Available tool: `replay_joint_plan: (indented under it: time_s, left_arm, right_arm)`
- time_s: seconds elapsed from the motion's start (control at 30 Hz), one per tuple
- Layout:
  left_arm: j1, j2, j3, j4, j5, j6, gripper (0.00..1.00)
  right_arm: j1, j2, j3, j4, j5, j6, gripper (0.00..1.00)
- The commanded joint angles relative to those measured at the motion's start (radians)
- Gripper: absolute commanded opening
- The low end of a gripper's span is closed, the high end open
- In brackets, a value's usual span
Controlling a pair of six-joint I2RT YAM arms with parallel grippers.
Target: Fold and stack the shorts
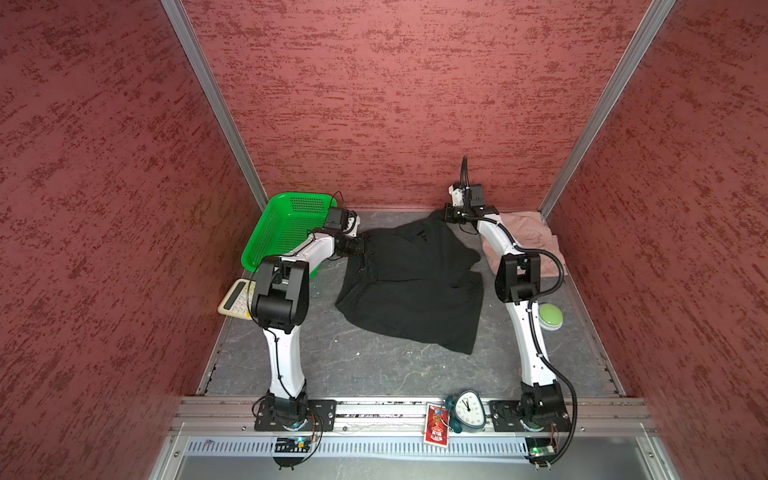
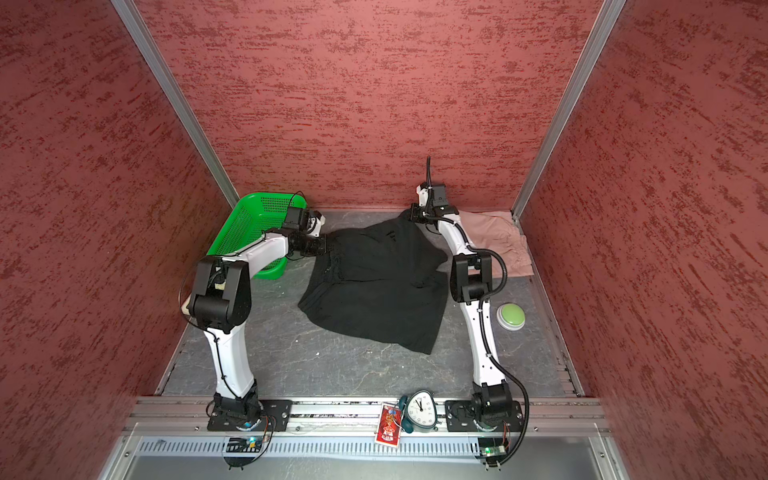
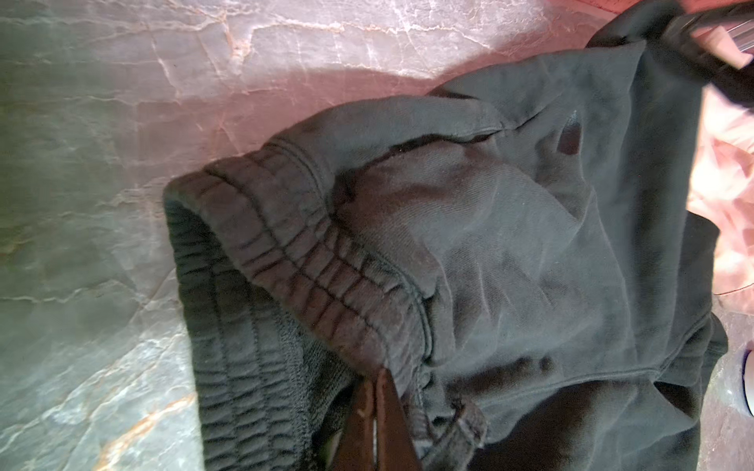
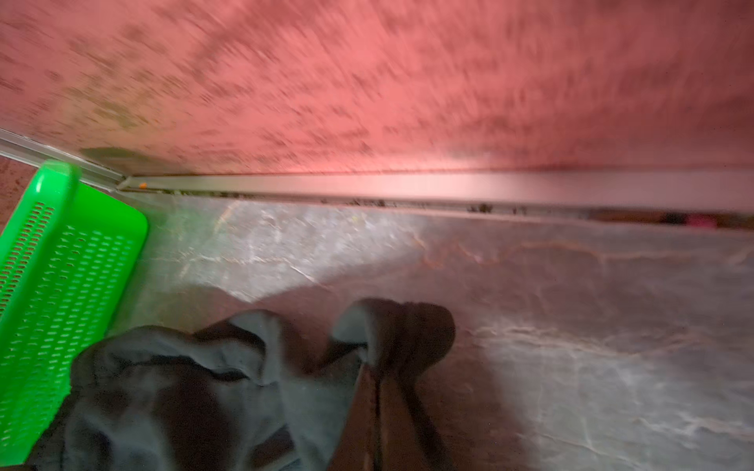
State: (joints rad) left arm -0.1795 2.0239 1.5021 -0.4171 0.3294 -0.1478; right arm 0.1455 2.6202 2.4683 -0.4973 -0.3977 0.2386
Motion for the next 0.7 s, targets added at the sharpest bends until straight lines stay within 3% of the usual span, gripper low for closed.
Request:
replay_joint_plan:
  time_s: [0.0, 0.13, 0.27, 0.57, 0.63, 0.67]
  left_arm:
    - [0.007, -0.048, -0.008, 0.026, -0.017, 0.012, 0.0]
    - [0.015, -0.055, -0.014, 0.029, -0.03, 0.011, 0.0]
    - [0.018, -0.065, -0.03, 0.056, -0.033, 0.014, 0.0]
    - [0.028, -0.052, -0.028, 0.057, -0.036, 0.011, 0.0]
    - [0.031, -0.046, -0.022, 0.058, -0.039, 0.011, 0.04]
    - [0.033, -0.04, -0.012, 0.059, -0.044, 0.011, 0.16]
  right_arm:
    - [0.018, -0.172, -0.039, 0.085, 0.166, -0.046, 0.0]
    - [0.057, -0.264, -0.125, 0.128, 0.368, -0.165, 0.0]
    - [0.072, -0.306, -0.199, 0.214, 0.37, -0.204, 0.0]
    - [0.068, -0.153, -0.067, 0.087, 0.413, -0.163, 0.07]
    - [0.062, -0.136, -0.06, 0.077, 0.41, -0.15, 0.13]
    - [0.056, -0.132, -0.059, 0.074, 0.409, -0.136, 0.19]
